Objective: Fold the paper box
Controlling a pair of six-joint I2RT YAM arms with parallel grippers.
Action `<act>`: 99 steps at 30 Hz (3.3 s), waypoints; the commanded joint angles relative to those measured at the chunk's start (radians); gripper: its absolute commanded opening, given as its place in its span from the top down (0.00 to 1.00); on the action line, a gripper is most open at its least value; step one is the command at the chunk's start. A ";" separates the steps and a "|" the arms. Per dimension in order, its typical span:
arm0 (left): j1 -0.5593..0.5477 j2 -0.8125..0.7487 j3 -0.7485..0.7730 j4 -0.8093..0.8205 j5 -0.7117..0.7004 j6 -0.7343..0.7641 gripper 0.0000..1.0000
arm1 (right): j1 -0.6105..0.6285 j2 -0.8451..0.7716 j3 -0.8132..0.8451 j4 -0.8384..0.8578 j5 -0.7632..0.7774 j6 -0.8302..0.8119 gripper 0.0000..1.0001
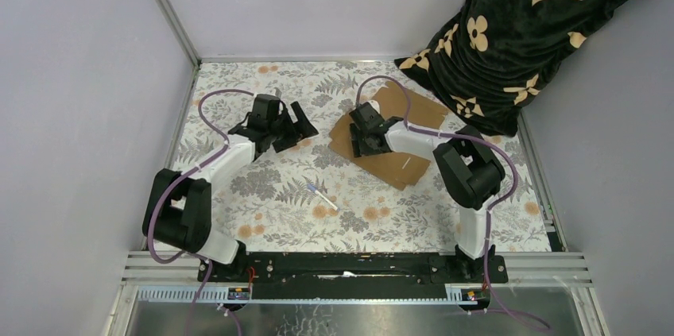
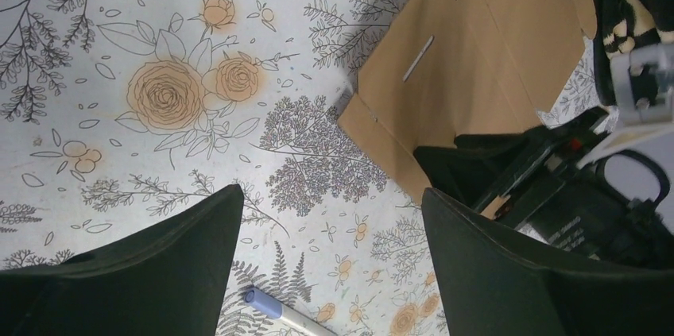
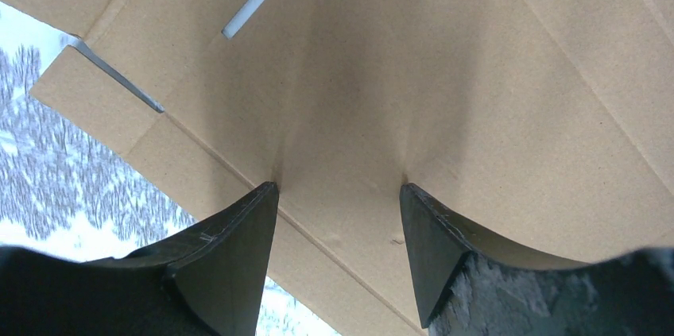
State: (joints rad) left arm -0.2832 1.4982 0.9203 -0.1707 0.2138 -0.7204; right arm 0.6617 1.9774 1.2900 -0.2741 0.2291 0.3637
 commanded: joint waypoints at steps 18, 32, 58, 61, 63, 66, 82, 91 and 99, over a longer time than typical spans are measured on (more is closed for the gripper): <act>0.007 -0.128 -0.085 0.035 -0.011 -0.001 0.10 | 0.285 -0.277 -0.316 -0.104 0.089 -0.148 0.31; 0.007 -0.103 -0.076 0.060 0.019 -0.002 0.37 | 0.012 -0.421 -0.120 -0.061 -0.164 -0.126 0.39; 0.005 0.191 -0.058 0.172 0.107 0.046 1.00 | -0.416 -0.122 -0.085 -0.103 -0.235 -0.184 0.80; 0.004 0.223 -0.051 0.172 0.096 0.046 1.00 | -0.418 -0.112 -0.092 -0.096 -0.235 -0.186 0.79; 0.004 0.244 -0.044 0.172 0.094 0.046 1.00 | -0.418 -0.104 -0.090 -0.095 -0.236 -0.187 0.79; 0.003 0.268 -0.035 0.174 0.094 0.046 1.00 | -0.418 -0.094 -0.087 -0.093 -0.238 -0.192 0.79; -0.018 0.290 -0.005 0.172 0.127 0.038 1.00 | -0.418 -0.054 -0.072 -0.079 -0.309 -0.190 0.78; -0.036 0.304 -0.002 0.172 0.122 0.042 1.00 | -0.418 -0.059 -0.087 -0.079 -0.329 -0.190 0.77; -0.049 0.312 0.005 0.153 0.118 0.037 1.00 | -0.418 -0.062 -0.093 -0.076 -0.355 -0.189 0.77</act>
State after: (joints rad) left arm -0.3195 1.7908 0.9043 -0.0196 0.3340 -0.6960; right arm 0.2413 1.9011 1.2098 -0.3466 -0.0772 0.1795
